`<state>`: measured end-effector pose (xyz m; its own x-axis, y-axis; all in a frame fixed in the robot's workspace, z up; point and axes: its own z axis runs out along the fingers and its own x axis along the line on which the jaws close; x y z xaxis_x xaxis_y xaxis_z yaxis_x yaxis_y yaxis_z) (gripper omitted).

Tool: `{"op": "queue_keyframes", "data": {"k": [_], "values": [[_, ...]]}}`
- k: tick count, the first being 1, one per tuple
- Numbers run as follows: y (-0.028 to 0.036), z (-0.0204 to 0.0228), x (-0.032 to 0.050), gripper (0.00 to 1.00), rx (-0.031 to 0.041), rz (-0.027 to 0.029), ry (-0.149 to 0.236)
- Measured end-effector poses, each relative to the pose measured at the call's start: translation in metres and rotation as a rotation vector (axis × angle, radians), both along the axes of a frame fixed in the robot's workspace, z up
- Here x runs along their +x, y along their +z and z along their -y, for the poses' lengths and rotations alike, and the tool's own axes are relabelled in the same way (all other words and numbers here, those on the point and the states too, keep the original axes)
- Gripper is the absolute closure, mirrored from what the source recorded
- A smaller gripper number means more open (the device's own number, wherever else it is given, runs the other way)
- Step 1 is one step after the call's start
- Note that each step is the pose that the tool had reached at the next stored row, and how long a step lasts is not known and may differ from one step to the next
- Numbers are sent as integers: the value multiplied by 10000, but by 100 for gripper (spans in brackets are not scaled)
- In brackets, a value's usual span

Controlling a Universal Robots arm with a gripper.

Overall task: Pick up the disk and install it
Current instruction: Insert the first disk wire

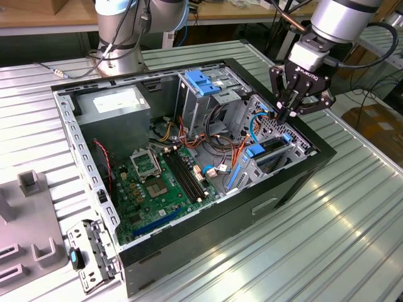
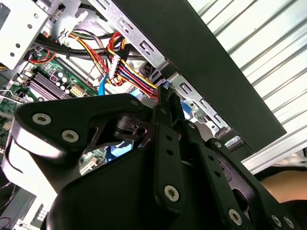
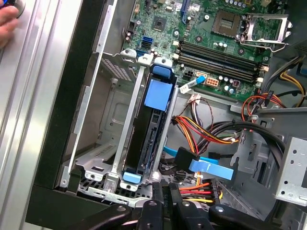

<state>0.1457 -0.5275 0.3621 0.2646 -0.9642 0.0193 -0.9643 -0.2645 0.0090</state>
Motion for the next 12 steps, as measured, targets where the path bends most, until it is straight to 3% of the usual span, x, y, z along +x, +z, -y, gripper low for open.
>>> {"op": "queue_keyframes", "data": {"k": [7, 10, 12], "values": [[0, 0, -3, 83, 1, 0, -2], [0, 0, -88, 83, -1, 20, -1], [-1, 1, -93, 83, -1, 20, -16]]}}
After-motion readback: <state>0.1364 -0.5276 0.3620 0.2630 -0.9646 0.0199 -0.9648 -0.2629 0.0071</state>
